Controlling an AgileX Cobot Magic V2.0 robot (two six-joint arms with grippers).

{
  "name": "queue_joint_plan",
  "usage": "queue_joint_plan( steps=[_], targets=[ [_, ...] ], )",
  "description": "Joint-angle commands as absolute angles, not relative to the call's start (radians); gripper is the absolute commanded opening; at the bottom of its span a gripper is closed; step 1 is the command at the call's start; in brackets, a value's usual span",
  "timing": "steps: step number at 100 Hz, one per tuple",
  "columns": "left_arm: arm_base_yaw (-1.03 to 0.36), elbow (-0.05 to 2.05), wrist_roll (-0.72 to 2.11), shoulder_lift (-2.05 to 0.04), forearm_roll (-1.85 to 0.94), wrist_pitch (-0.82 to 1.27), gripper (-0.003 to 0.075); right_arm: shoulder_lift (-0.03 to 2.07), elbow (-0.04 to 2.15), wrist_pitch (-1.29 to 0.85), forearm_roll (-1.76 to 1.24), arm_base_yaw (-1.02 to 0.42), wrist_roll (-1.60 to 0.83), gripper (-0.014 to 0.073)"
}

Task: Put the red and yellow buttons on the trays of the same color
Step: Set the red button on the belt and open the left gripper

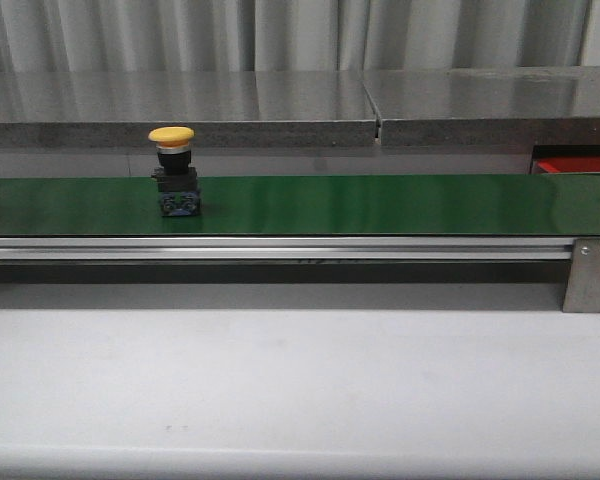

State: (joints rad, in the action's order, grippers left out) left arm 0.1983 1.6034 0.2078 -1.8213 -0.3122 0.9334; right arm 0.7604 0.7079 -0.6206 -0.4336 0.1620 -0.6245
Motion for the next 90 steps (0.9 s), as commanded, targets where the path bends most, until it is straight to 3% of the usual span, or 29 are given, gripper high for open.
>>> queue_joint_plan(
  steps=[1, 27, 53, 76, 90],
  targets=[
    [0.167, 1.629, 0.225, -1.712, -0.345, 0.896, 0.065, 0.754, 0.734, -0.56, -0.453, 0.16, -0.634, -0.0118],
    [0.097, 1.52, 0.249, -1.494, -0.344, 0.864, 0.065, 0.754, 0.734, -0.56, -0.453, 0.16, -0.634, -0.0118],
    [0.061, 1.192, 0.249, -1.157, -0.344, 0.709, 0.0648, 0.754, 0.734, -0.56, -0.453, 0.16, -0.634, -0.0118],
    [0.049, 0.943, 0.249, -0.868, -0.342, 0.652, 0.0595, 0.754, 0.734, -0.56, -0.453, 0.16, -0.634, -0.0118],
    [0.049, 0.819, 0.249, -0.725, -0.352, 0.654, 0.0516, 0.754, 0.734, -0.56, -0.453, 0.16, -0.634, -0.0118]
  ],
)
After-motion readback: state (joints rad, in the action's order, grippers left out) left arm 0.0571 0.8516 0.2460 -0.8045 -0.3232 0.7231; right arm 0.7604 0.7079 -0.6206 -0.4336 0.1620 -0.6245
